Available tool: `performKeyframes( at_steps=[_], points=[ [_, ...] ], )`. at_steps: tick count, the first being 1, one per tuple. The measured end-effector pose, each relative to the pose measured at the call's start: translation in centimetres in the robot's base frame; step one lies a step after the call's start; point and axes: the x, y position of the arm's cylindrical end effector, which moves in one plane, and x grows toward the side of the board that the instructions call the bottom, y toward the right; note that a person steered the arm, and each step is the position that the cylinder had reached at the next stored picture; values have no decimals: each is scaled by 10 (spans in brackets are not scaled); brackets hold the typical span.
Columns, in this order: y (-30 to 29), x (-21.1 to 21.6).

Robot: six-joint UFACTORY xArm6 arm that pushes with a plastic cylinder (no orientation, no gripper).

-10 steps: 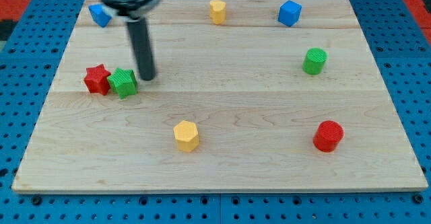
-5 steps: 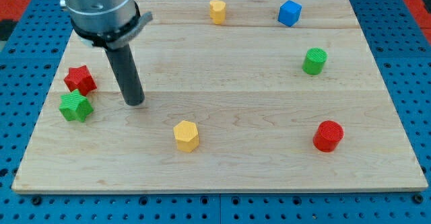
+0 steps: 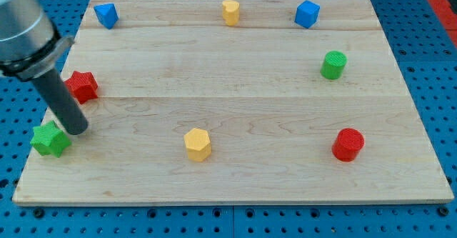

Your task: Place the green star left to the yellow hexagon

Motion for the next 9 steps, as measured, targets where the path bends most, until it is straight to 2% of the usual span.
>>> performKeyframes(
  at_steps=[1,2,3,6,8,9],
  points=[
    [-17,-16],
    [-72,-2],
    [-87,6],
    [-83,81],
    [-3,72],
    [-75,75]
  ],
)
